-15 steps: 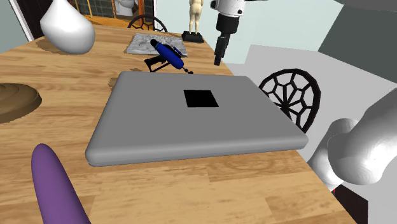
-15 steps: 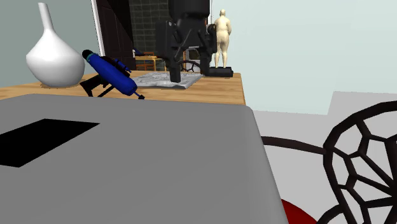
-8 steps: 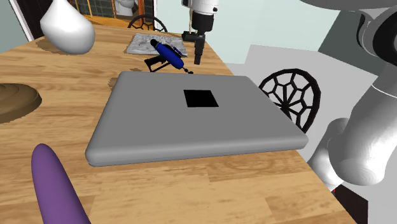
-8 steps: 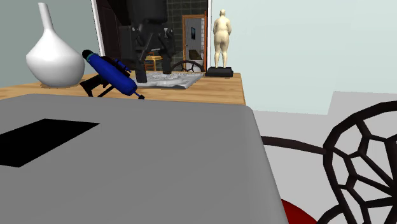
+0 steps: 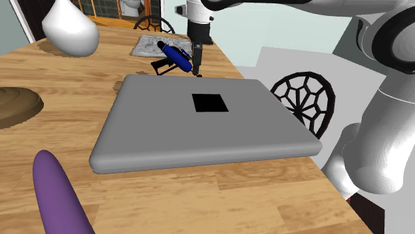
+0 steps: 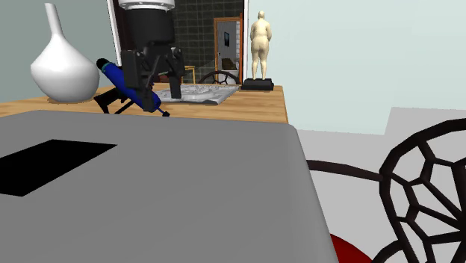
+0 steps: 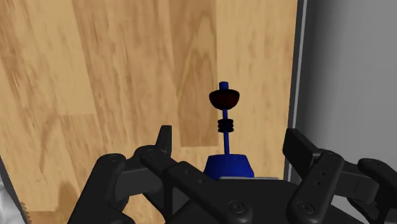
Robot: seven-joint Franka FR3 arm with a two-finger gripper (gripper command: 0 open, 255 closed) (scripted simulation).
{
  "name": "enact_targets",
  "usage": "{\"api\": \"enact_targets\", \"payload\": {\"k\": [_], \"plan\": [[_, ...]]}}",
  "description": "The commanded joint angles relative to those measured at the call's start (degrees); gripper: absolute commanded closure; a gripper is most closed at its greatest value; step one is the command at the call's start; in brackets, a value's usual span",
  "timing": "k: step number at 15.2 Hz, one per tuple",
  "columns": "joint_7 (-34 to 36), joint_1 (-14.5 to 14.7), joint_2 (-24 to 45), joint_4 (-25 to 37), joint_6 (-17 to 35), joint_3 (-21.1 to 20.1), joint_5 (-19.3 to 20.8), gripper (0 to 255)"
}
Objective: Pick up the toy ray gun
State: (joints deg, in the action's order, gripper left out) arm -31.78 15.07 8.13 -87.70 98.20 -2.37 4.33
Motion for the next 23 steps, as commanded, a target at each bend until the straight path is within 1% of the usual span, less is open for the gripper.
{"api": "enact_targets", "payload": {"k": [1,2,4,5,14,23], "plan": [[-0.01,-0.05,-0.23,-1.79,1.59,0.03,0.00,0],[0.07,-0.07,-0.34,-3.16,2.84,0.03,0.01,0],[0.07,-0.07,-0.35,-3.16,2.84,0.04,0.01,0],[0.06,-0.07,-0.31,-3.01,2.74,0.03,0.01,255],[0.07,-0.07,-0.35,-3.16,2.84,0.03,0.01,255],[-0.35,0.04,0.86,5.43,-4.53,-0.01,0.00,255]]}}
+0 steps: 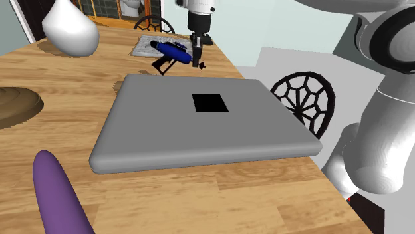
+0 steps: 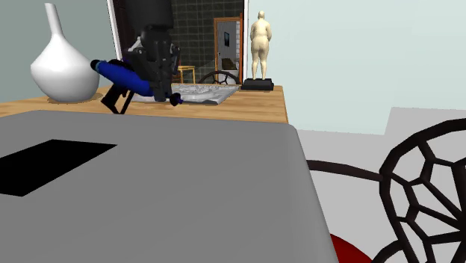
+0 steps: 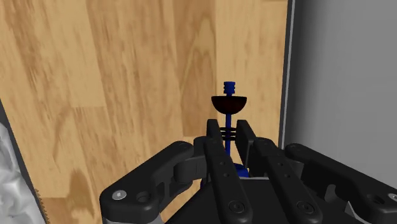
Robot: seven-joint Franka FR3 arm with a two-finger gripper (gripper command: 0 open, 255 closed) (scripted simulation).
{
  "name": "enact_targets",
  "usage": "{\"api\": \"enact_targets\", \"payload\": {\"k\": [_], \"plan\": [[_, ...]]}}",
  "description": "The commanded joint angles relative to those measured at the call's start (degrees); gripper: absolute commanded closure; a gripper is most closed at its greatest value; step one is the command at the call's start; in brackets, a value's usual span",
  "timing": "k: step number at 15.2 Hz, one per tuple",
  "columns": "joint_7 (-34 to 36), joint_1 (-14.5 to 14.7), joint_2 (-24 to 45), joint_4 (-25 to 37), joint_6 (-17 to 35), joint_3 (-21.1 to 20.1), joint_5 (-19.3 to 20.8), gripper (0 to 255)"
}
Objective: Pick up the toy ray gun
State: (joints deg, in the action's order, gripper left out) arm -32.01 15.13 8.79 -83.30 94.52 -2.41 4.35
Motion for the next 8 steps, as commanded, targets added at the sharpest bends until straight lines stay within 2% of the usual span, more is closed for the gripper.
{"api": "enact_targets", "payload": {"k": [1,6,8], "plan": [[-0.16,-0.02,0.42,2.11,-1.71,0.02,0.00,255],[-0.40,0.08,1.85,8.02,-6.18,0.00,0.06,255],[-0.40,0.08,1.90,8.20,-6.32,0.00,0.06,255]]}}
